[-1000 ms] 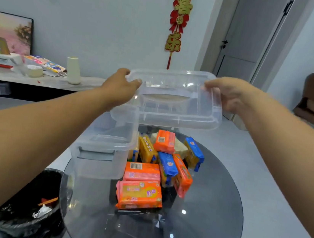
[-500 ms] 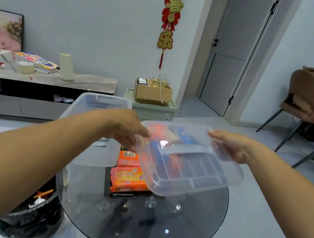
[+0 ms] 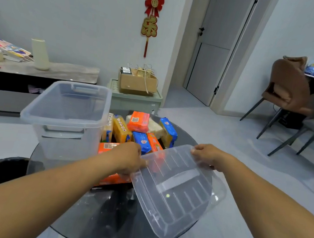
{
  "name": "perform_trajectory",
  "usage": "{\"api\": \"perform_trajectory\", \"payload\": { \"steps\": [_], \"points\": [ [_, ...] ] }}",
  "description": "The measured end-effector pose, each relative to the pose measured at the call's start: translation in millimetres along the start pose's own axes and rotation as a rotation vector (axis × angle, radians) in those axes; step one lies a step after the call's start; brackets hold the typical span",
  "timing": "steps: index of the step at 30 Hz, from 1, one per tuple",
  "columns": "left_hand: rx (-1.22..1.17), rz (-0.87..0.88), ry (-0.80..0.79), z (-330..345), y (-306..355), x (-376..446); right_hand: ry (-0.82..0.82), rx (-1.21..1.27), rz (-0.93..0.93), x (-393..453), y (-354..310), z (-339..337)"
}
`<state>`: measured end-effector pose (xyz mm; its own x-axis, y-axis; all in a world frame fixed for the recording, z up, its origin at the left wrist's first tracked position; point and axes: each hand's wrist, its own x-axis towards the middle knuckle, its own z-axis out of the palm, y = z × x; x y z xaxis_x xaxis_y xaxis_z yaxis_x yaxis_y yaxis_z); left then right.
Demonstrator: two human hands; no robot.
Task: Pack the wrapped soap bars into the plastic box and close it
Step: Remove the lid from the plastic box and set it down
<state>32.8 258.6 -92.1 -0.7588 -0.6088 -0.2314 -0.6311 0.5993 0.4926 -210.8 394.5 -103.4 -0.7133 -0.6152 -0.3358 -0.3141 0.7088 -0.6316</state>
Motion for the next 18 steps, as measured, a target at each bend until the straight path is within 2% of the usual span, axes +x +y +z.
{"api": "perform_trajectory", "payload": {
  "steps": [3,6,11,14,18],
  "points": [
    [0.151,0.087,0.056,6.7,1.5,-3.4,-0.007,0.062,-0.050,6.6,13.1,4.6],
    [0.150,0.122,0.019,7.6,-1.9,-7.8,-0.040,0.099,-0.074,7.3,18.4,2.3],
    [0.193,0.129,0.017,3.2,-8.8,-12.6,-0.188,0.083,0.051,5.7,24.0,-5.8],
    [0.192,0.139,0.007,5.4,-5.2,-15.6,-0.184,0.056,0.052,5.2,22.6,-8.6],
    [0.186,0.156,-0.083,10.9,-2.9,-18.9,-0.178,0.078,0.042,6.6,17.3,-12.0]
  ]
}}
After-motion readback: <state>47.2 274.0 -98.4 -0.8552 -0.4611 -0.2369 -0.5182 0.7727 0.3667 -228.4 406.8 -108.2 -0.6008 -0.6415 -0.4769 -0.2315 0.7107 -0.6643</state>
